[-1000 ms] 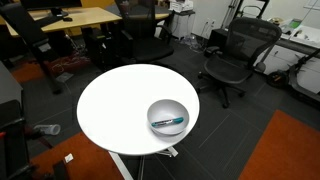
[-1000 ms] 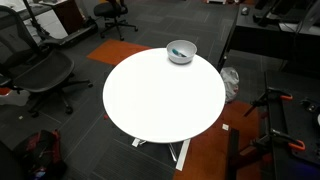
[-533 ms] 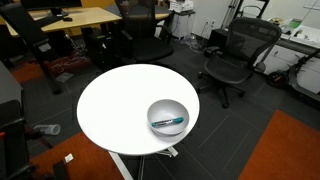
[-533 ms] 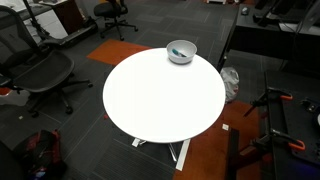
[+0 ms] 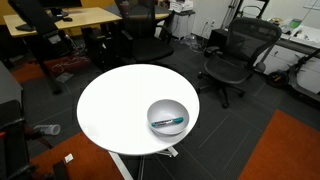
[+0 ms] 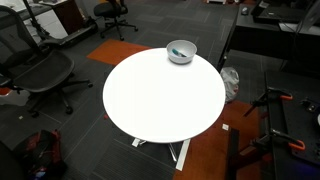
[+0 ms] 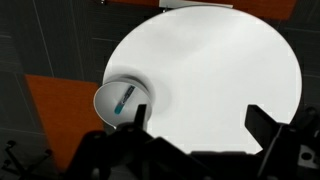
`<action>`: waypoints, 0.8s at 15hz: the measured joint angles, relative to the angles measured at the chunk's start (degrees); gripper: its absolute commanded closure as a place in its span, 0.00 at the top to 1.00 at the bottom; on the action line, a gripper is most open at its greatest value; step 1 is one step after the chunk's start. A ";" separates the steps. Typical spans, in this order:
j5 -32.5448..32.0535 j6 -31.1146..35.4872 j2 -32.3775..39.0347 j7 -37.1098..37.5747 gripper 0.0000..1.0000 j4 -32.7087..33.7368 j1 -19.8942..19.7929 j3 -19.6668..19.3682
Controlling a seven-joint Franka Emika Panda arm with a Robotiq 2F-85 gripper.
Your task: Remove the marker from the bowl and put it on the table
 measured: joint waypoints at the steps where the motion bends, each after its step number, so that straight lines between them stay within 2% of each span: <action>1: 0.03 0.03 1.11 0.02 1.00 1.22 -0.25 -0.49; 7: 1.25 1.07 10.61 0.37 1.00 8.85 -1.39 -2.94; 12: 2.93 4.43 22.21 2.43 1.00 15.66 -2.36 -4.06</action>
